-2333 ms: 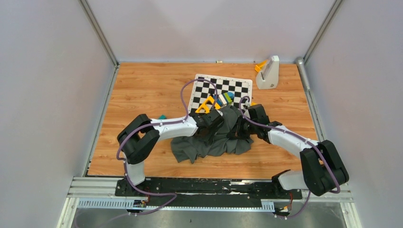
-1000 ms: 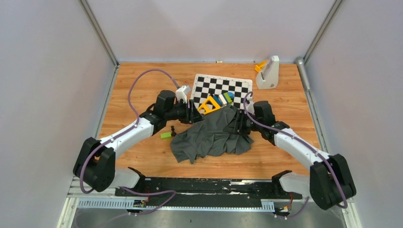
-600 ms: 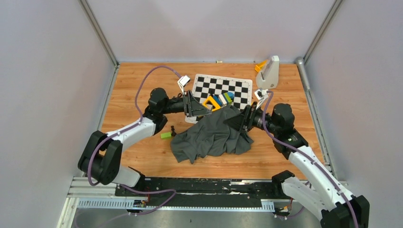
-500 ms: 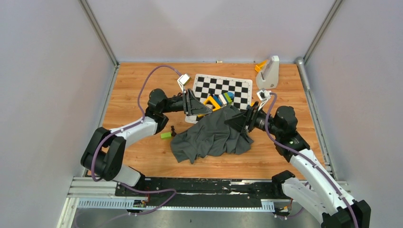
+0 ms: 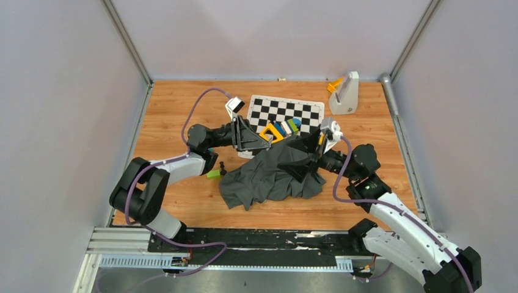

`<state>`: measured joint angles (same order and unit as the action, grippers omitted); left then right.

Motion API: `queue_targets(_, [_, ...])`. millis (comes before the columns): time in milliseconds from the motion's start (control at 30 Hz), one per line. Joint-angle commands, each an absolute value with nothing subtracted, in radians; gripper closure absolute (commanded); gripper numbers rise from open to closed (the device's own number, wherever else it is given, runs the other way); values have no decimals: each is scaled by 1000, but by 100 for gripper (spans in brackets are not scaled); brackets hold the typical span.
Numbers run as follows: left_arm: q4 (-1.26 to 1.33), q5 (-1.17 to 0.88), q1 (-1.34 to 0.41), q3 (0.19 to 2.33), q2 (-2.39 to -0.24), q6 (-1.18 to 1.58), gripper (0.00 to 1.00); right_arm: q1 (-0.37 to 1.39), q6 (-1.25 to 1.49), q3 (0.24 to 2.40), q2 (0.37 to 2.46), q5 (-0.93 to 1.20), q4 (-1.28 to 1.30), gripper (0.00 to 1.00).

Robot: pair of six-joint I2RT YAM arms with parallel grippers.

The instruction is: Remove the brooch from the garment

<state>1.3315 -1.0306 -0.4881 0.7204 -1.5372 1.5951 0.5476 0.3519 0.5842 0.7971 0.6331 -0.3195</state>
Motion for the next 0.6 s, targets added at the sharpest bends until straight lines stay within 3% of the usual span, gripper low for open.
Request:
queue_targets(0, [1388, -1027, -484, 705, -1502, 1632, 54, 618, 94, 562, 831, 587, -488, 4])
queue_targets(333, [1309, -1030, -494, 674, -1431, 1599, 54, 717, -141, 583, 943, 507, -575, 9])
queue_targets(567, [1118, -1031, -520, 672, -1370, 1489, 54, 775, -239, 551, 972, 472, -680, 12])
